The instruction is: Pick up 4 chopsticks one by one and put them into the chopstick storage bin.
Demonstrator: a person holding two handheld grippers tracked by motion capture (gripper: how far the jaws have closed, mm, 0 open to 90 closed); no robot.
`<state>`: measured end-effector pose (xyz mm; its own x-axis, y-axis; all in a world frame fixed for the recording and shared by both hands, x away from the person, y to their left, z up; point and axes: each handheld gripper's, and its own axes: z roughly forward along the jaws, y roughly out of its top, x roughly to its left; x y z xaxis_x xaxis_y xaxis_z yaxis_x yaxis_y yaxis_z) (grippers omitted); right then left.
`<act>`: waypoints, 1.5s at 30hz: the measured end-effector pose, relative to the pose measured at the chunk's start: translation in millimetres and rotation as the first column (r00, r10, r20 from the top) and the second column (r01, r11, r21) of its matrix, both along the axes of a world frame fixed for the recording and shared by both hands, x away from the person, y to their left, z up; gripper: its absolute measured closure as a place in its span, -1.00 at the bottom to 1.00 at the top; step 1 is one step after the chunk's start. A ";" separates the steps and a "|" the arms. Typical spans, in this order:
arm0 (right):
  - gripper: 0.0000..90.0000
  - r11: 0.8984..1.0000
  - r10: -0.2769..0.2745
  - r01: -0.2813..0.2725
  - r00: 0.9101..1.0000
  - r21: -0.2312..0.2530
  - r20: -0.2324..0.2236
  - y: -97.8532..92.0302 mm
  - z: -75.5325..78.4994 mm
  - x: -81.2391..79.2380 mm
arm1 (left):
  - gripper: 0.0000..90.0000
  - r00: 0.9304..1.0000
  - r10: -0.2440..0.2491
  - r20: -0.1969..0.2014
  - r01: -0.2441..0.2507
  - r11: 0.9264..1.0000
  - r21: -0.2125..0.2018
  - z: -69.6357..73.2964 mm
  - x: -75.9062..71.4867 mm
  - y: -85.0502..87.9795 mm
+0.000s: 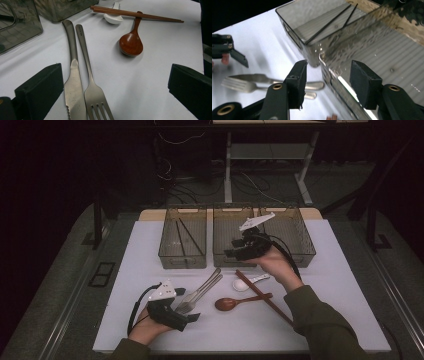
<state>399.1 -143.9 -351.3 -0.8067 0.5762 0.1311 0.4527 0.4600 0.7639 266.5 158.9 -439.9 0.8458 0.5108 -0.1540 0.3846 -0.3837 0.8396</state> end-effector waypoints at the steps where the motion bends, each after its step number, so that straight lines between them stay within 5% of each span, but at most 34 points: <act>1: 0.07 1.000 -0.004 0.004 1.000 -0.002 -0.006 -3.4 -0.5 -2.2 | -1.00 1.000 0.000 -0.001 0.000 1.000 0.003 0.2 0.0 0.2; 7: 0.15 1.000 -0.008 0.008 0.999 0.013 -0.038 -26.5 -9.0 -14.0 | -1.00 1.000 0.004 -0.002 -0.004 1.000 -0.001 -0.4 -0.2 -0.3; 23: 0.40 0.999 -0.030 0.031 0.999 0.040 -0.035 -69.8 -22.8 -48.0 | -1.00 1.000 0.009 -0.002 -0.009 1.000 0.006 -0.7 -0.2 0.1; 31: 0.45 0.995 -0.101 0.102 0.995 0.023 -0.026 -90.8 -29.0 -63.6 | -1.00 1.000 0.010 -0.004 -0.010 1.000 0.007 -0.5 -0.2 0.7; 35: 0.44 0.994 -0.104 0.104 0.994 -0.017 -0.011 -100.2 -33.7 -72.5 | -1.00 1.000 0.011 -0.003 -0.011 1.000 0.008 -0.6 -0.5 0.5; 45: 0.18 0.989 -0.146 0.146 0.989 -0.012 -0.025 -123.7 -38.9 -95.9 | -1.00 1.000 0.013 -0.003 -0.013 1.000 0.010 -1.0 -0.5 0.2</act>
